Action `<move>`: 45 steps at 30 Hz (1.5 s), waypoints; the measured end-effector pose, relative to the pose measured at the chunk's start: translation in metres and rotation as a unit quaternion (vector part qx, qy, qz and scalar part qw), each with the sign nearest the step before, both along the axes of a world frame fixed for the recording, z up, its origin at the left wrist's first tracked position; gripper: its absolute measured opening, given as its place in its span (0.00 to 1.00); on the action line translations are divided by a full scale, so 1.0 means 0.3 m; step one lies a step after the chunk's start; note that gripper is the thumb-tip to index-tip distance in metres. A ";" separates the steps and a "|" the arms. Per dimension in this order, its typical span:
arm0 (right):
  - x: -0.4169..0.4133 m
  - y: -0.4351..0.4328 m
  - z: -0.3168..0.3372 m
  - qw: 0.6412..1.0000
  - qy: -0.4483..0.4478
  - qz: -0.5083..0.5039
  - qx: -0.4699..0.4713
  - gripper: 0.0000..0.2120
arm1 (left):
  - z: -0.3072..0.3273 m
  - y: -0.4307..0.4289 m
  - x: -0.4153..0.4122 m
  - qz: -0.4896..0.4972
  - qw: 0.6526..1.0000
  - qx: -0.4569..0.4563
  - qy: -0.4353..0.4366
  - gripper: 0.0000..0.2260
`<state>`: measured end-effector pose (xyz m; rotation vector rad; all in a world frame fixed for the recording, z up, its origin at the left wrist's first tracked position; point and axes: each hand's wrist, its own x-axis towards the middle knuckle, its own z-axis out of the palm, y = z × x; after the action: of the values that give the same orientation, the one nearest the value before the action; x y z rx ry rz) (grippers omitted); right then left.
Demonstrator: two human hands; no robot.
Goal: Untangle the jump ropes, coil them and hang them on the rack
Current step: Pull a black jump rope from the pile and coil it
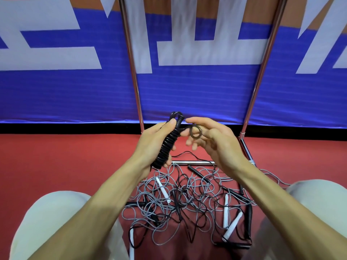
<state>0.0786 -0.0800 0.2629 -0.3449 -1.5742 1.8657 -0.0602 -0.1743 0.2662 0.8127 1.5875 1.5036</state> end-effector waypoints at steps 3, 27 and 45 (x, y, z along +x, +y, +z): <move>0.011 0.000 -0.011 0.993 -0.028 -0.027 0.111 0.15 | 0.006 -0.004 -0.002 -0.005 1.000 -0.005 -0.022 0.17; -0.022 0.011 0.020 0.951 0.143 -0.057 -0.268 0.17 | 0.008 0.000 0.021 -0.082 0.983 -0.056 -0.151 0.22; -0.007 0.029 0.007 0.909 -0.171 -0.296 0.239 0.12 | -0.030 0.012 0.019 -0.029 0.997 -0.023 0.062 0.13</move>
<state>0.0766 -0.0712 0.2651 -0.8461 -1.8257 0.9529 -0.0546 -0.1709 0.2572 0.9338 1.6686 1.3940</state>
